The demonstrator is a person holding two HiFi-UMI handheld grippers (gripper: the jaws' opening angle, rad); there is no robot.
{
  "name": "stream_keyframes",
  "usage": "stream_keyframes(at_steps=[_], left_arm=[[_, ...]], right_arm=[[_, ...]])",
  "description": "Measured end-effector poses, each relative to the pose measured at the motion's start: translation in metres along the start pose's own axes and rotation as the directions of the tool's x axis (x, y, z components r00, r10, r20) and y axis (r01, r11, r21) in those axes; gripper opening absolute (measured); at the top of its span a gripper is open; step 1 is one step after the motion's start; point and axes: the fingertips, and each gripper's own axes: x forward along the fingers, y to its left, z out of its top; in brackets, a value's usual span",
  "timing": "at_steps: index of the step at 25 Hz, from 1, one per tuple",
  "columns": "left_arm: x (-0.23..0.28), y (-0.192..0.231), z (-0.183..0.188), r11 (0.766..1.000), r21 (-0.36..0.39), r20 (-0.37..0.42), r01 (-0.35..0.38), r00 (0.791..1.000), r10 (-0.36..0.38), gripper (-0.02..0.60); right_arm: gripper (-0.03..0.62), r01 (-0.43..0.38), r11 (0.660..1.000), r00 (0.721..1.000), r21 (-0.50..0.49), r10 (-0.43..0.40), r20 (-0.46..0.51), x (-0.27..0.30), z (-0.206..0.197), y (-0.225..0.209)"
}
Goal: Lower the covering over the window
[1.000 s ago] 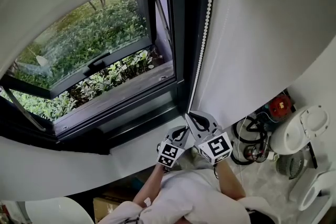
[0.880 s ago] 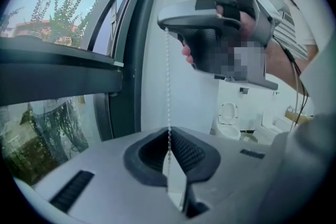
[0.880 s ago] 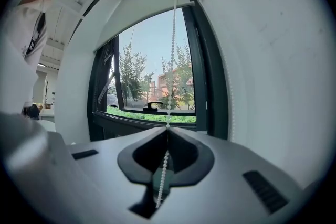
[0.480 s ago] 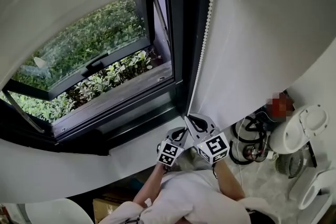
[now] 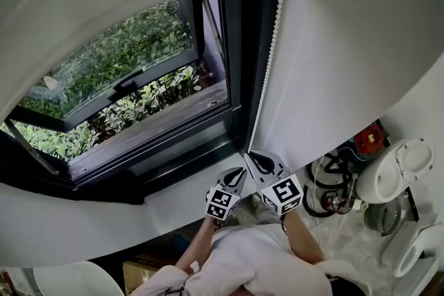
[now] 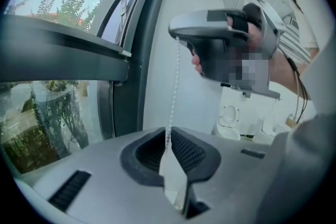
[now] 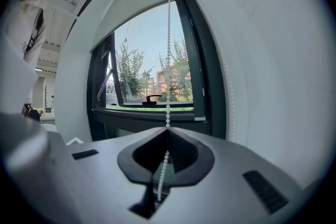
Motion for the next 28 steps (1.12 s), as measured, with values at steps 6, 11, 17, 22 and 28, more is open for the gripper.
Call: stream_keyframes(at_steps=[6,11,17,22,28], left_arm=[[-0.021,0.005,0.042,1.0,-0.024,0.08,-0.011,0.997,0.013,0.086],[-0.049,0.01,0.106,1.0,0.01,0.182,-0.018,0.983,0.016,0.086],[-0.075,0.004,0.182,0.997,0.072,0.296,-0.002,0.955,-0.02,0.086],[-0.079,-0.005,0.228,0.99,0.137,0.333,0.012,0.941,-0.058,0.086],[-0.082,-0.011,0.286,0.98,0.197,0.391,0.022,0.915,-0.099,0.093]], right_arm=[[-0.003,-0.006,1.0,1.0,0.003,0.006,0.001,0.001,-0.001,-0.003],[-0.003,-0.003,1.0,1.0,0.003,0.003,0.004,0.002,-0.002,-0.005],[-0.003,-0.006,1.0,1.0,0.01,0.006,0.007,0.004,-0.003,-0.004],[-0.003,-0.014,1.0,1.0,0.012,0.014,0.01,0.004,-0.001,-0.004],[-0.003,-0.012,1.0,1.0,0.011,0.012,0.009,0.004,0.0,-0.005]])
